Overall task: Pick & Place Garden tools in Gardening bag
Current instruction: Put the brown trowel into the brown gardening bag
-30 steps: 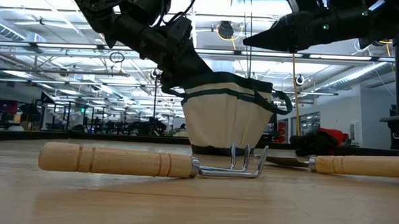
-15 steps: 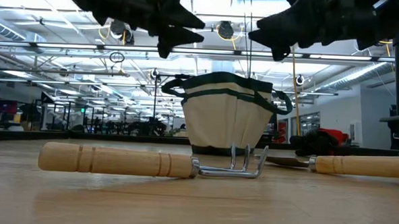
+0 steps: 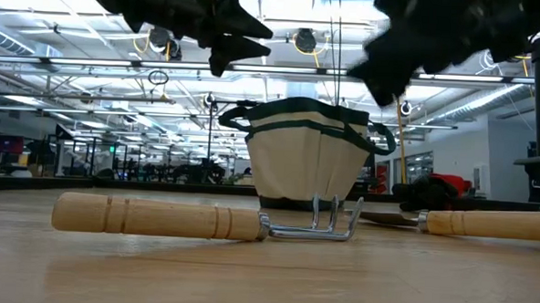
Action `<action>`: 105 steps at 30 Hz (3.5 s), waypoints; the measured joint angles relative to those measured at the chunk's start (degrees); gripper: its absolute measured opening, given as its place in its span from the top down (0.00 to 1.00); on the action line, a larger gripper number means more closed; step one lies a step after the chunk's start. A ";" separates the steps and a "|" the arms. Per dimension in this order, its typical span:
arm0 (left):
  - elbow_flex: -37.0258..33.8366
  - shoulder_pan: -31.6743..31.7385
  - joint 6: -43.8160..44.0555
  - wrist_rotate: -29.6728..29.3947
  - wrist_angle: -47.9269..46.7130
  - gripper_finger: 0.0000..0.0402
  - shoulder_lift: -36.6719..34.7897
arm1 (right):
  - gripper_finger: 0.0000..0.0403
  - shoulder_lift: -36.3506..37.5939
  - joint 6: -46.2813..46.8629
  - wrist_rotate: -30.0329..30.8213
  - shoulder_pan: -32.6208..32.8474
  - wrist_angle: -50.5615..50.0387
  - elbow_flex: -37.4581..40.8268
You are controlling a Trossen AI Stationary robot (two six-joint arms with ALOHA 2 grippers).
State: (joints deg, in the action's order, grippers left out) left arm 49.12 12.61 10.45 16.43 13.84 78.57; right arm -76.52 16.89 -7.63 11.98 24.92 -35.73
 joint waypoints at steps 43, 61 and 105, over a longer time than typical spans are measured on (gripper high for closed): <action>0.02 0.23 -1.57 -0.09 -3.79 0.58 0.02 | 0.65 -14.24 2.86 8.83 8.80 -28.28 -0.28; 0.04 0.23 -1.75 -0.09 -6.83 0.58 0.02 | 0.86 -3.40 -1.96 11.51 6.46 -23.82 0.14; 0.04 -5.71 -8.46 -7.76 1.01 0.58 9.70 | 0.85 1.50 -82.05 6.24 -26.37 -1.71 -0.15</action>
State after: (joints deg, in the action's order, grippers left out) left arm 49.16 6.90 1.99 8.67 14.84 88.27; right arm -75.02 -65.16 -1.39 -14.40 23.21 -35.88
